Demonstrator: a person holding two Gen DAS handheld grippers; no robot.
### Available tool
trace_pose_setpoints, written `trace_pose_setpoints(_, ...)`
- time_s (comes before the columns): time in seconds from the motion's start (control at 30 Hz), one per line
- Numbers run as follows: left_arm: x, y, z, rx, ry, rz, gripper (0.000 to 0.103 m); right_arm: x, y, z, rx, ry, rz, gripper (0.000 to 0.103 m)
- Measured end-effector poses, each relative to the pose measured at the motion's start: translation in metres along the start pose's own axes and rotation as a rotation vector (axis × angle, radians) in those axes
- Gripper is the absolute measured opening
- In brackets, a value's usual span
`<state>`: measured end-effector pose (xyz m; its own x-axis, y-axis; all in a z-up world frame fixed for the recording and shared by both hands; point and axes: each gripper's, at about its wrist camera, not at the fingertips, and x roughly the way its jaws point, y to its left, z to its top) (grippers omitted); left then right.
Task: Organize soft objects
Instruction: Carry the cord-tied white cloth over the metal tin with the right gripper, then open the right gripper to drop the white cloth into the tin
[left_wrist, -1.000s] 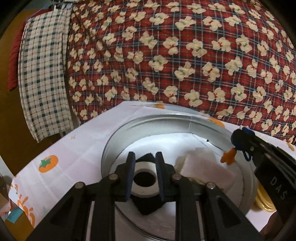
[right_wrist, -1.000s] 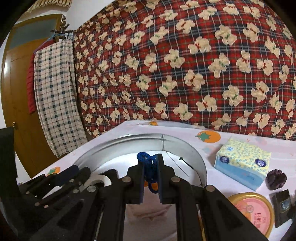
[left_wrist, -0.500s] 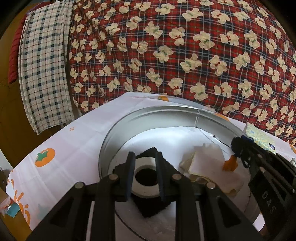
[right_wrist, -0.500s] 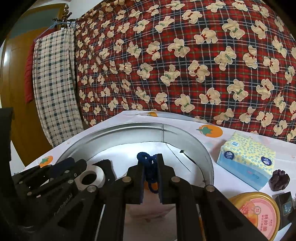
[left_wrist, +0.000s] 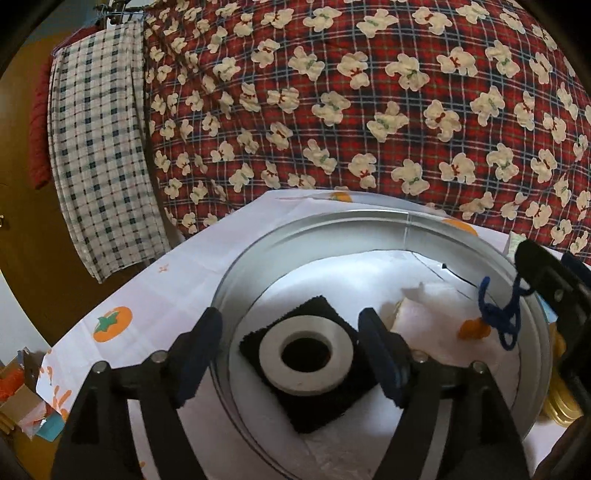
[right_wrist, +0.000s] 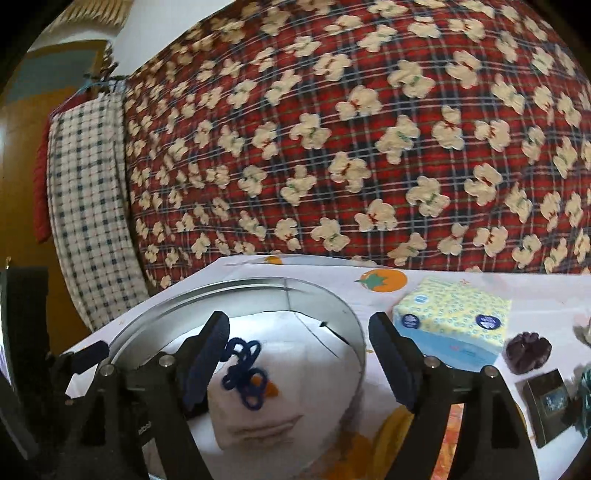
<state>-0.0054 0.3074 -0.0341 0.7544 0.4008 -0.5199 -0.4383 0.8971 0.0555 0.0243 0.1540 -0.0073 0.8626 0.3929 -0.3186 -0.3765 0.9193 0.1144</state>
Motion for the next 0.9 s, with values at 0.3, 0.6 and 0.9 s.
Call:
trace_pose_setpoints(0.3, -0.005, 0.005, 0.001, -0.033, -0.023, 0.061, 0.094, -0.007, -0.008, 0.001, 0.034, -0.018, -0.049, 0.081)
trace_pose_setpoints(0.6, -0.009, 0.017, -0.001, -0.092, -0.04, 0.083, 0.094, -0.014, -0.004, -0.003, -0.039, -0.068, -0.111, 0.083)
trace_pose_setpoints(0.9, -0.023, 0.014, -0.001, -0.081, -0.116, 0.082, 0.094, -0.018, -0.01, -0.005, -0.059, -0.076, -0.159, 0.083)
